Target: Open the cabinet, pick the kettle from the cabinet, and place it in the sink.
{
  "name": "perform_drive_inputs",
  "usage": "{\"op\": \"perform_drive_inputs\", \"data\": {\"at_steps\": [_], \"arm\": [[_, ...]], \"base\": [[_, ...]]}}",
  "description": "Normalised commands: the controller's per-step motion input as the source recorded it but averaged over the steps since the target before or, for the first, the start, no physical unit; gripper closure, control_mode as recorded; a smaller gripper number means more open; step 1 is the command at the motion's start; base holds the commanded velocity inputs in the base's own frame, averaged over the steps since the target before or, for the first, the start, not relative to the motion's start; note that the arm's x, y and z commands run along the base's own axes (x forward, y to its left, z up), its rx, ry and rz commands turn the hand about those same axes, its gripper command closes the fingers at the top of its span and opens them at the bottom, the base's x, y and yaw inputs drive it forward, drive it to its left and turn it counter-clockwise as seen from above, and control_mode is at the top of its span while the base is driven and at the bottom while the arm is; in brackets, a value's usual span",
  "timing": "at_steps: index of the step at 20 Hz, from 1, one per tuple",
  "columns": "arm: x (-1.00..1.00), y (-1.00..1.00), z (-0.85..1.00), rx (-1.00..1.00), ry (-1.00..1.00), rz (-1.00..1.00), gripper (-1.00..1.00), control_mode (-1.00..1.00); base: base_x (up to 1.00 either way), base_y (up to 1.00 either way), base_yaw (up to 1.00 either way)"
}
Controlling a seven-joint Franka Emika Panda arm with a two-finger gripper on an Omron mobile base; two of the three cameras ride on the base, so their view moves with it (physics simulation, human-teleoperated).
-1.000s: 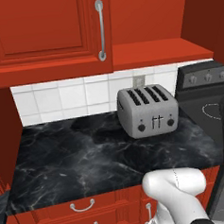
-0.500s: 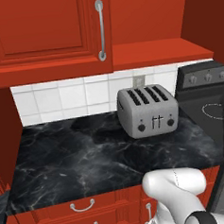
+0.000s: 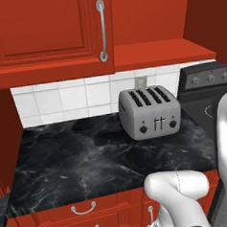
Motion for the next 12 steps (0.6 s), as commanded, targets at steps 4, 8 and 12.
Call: {"op": "perform_drive_inputs", "data": {"at_steps": [4,8,12], "arm": [[-0.05,0.45,0.04,-0.01,0.12,0.29,-1.0,-1.0],[-0.04,0.5,0.1,-0.11,0.18,0.37,-1.0,-1.0],[-0.04,0.51,0.14,-0.16,0.27,0.39,-1.0,-1.0]], "base": [[0.0,0.0,0.0],[0.0,0.0,0.0],[0.0,0.0,0.0]]}}
